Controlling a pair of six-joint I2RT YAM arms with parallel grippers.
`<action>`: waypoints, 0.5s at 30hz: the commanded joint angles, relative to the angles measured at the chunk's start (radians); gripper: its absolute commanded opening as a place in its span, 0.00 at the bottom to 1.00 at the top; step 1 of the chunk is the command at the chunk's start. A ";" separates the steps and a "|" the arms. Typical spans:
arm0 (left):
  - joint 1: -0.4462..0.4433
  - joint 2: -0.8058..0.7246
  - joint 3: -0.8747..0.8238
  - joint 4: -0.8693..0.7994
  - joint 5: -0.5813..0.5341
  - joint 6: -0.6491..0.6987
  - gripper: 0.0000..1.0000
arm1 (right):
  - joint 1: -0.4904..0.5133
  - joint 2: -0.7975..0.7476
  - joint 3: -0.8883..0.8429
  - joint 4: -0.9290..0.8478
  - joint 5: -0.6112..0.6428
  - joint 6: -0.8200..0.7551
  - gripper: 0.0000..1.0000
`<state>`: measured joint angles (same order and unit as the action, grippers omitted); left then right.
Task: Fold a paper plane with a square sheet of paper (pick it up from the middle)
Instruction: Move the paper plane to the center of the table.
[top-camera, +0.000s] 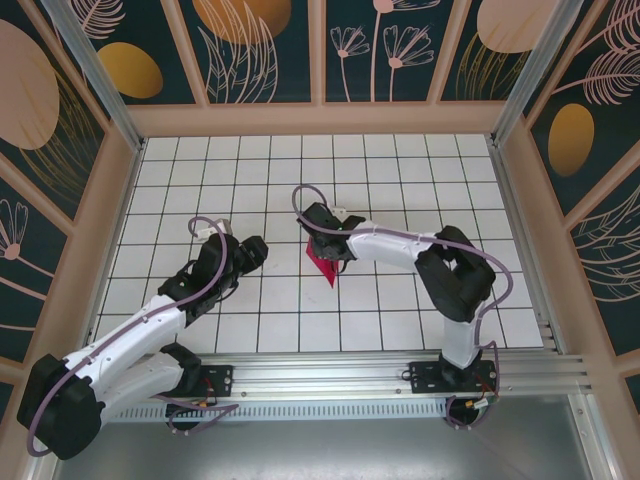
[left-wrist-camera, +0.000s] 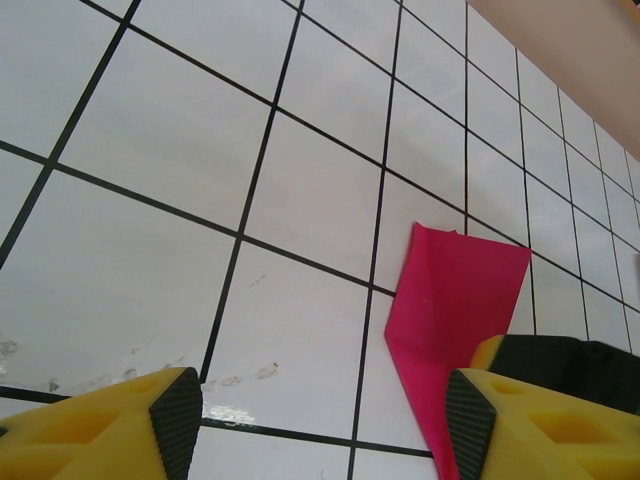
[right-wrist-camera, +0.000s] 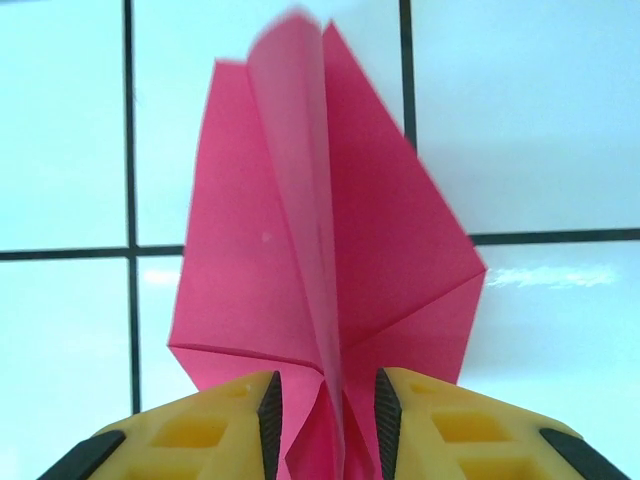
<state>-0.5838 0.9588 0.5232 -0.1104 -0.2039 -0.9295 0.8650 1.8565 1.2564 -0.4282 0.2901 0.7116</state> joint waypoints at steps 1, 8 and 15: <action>-0.003 -0.011 0.008 -0.024 -0.064 0.026 0.69 | 0.004 -0.113 0.006 -0.033 0.075 -0.024 0.37; 0.044 -0.023 0.021 -0.071 -0.427 0.184 0.96 | -0.070 -0.487 -0.238 0.053 0.488 -0.075 0.82; 0.257 0.026 -0.034 0.135 -0.610 0.406 0.98 | -0.407 -0.635 -0.652 0.523 0.482 -0.395 0.99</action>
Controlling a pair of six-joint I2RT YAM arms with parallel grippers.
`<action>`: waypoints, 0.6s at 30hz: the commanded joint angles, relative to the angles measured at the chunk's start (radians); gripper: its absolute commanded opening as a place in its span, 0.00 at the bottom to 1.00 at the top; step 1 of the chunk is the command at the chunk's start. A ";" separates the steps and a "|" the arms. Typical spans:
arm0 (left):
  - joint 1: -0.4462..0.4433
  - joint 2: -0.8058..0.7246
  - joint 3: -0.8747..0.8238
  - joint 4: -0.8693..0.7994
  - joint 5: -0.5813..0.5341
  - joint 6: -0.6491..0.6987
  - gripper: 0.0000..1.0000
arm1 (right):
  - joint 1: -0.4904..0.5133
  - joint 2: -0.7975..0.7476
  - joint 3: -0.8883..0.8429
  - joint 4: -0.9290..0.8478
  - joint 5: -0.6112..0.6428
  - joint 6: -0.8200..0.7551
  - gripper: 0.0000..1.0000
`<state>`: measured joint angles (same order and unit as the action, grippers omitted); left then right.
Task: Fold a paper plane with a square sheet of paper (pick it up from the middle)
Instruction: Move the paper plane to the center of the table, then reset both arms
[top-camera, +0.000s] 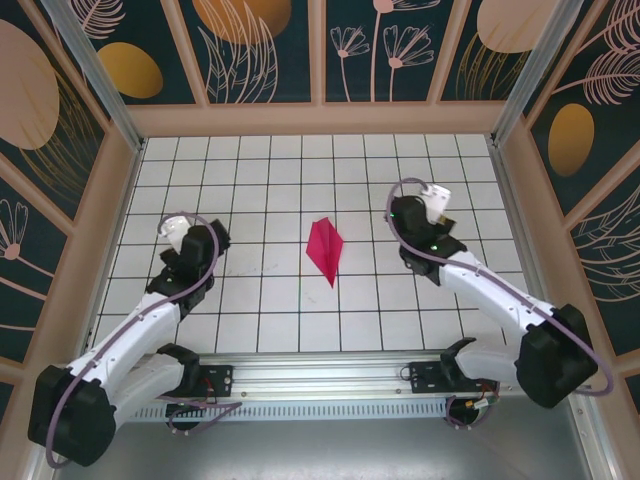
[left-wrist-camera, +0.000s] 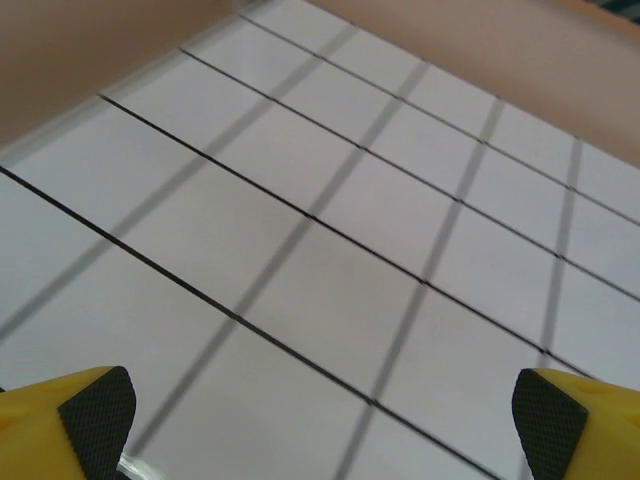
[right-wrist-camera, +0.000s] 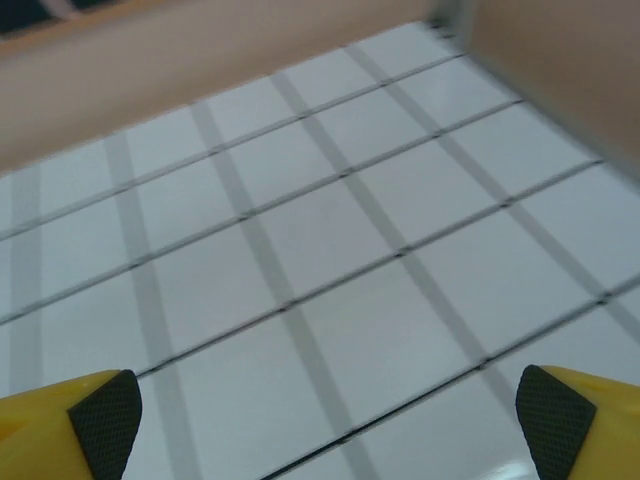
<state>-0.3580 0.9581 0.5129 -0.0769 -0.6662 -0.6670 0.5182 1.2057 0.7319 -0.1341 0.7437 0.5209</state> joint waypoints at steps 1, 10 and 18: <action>0.049 0.044 -0.028 0.130 -0.158 0.191 0.99 | -0.092 0.020 -0.161 0.296 0.004 -0.253 0.99; 0.179 0.296 -0.238 0.909 0.002 0.502 0.98 | -0.336 0.167 -0.283 0.857 -0.381 -0.514 0.99; 0.205 0.435 -0.270 1.243 0.127 0.658 0.99 | -0.430 0.264 -0.445 1.232 -0.626 -0.611 0.99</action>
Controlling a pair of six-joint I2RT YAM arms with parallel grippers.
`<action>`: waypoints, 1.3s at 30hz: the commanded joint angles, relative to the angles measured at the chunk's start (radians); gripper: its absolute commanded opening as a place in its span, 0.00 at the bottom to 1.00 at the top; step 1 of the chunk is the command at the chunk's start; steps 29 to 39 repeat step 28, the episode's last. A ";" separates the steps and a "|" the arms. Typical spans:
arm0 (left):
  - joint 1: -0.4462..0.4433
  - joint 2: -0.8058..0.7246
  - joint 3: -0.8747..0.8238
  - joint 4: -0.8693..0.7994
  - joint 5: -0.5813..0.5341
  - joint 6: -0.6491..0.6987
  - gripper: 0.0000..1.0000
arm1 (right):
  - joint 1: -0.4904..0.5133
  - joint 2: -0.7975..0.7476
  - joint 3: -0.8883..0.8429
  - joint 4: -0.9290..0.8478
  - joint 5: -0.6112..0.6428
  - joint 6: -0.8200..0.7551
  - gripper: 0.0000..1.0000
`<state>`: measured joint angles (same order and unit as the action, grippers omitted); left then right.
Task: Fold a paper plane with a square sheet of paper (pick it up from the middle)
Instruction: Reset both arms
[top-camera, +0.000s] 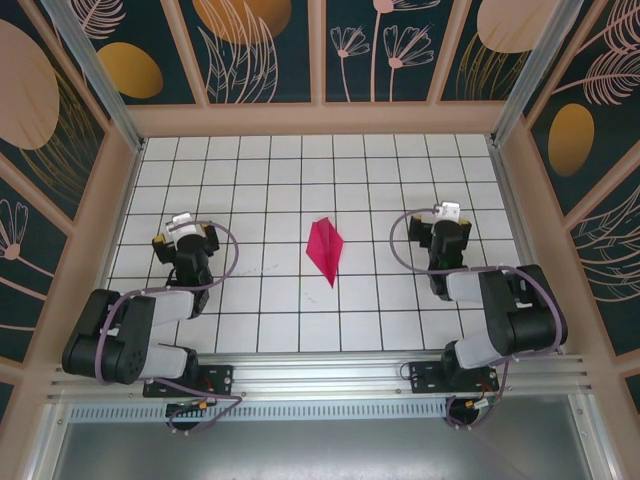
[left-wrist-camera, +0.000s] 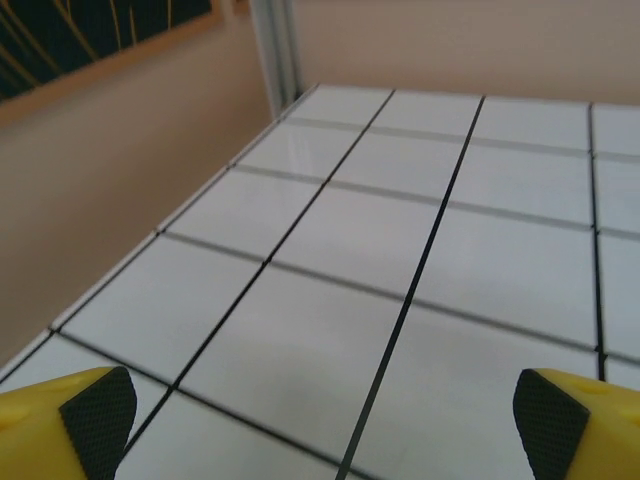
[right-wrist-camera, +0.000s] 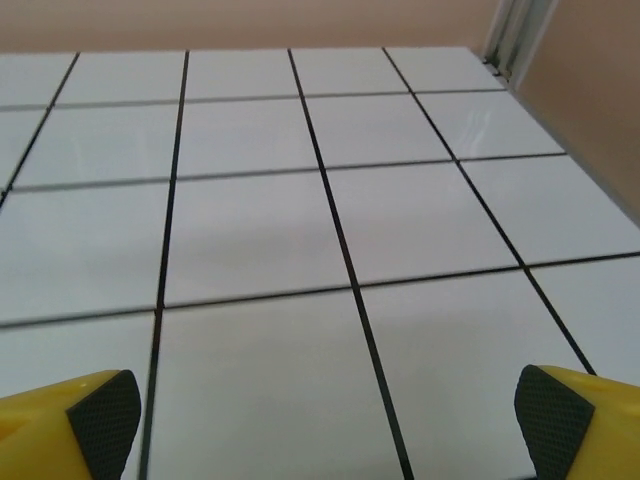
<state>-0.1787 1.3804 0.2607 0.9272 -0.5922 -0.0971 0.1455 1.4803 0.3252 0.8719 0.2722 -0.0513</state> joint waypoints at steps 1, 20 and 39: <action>0.042 0.006 -0.010 0.207 0.106 0.075 0.99 | -0.080 -0.016 -0.049 0.240 -0.195 -0.024 0.99; 0.147 0.143 -0.056 0.413 0.270 -0.018 0.99 | -0.179 0.060 -0.092 0.374 -0.280 0.067 0.99; 0.147 0.143 -0.055 0.412 0.282 -0.015 0.99 | -0.179 0.060 -0.092 0.374 -0.280 0.067 0.99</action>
